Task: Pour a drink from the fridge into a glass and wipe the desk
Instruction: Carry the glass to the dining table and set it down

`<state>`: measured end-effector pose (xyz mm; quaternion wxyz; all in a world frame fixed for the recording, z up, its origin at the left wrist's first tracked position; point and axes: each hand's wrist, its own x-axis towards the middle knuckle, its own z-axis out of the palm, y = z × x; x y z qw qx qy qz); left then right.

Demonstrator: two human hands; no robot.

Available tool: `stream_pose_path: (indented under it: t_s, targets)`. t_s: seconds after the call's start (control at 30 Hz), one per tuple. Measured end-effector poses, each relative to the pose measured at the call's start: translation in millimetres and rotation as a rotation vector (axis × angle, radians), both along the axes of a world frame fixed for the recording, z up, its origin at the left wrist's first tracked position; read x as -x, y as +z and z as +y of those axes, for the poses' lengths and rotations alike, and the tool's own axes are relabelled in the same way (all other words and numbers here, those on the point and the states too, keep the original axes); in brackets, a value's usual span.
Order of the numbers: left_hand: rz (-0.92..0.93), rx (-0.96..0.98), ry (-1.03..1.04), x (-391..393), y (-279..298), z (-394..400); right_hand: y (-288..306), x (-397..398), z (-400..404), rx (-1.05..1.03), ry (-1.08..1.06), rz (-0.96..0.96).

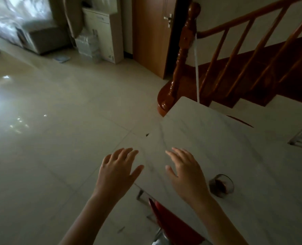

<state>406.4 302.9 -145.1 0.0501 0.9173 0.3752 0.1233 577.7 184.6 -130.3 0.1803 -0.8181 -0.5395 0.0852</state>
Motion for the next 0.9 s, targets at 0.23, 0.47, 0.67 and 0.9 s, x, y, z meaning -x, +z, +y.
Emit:
stream_pose_path:
  t_s: [0.23,0.47,0.67,0.9]
  targets:
    - [-0.03,-0.025,0.201,135.5,12.6,29.8,18.9,120.4,60.5,-0.035,0.191,-0.021]
    - [-0.034,-0.038,0.428,268.0,17.9,45.5,24.8,241.4,118.5,-0.046,0.419,-0.024]
    - [-0.018,-0.06,0.686,364.2,15.4,54.6,25.8,328.8,175.2,-0.034,0.64,-0.053]
    - [-0.013,-0.063,1.009,456.9,7.2,69.8,17.0,431.7,255.0,-0.041,0.946,-0.077]
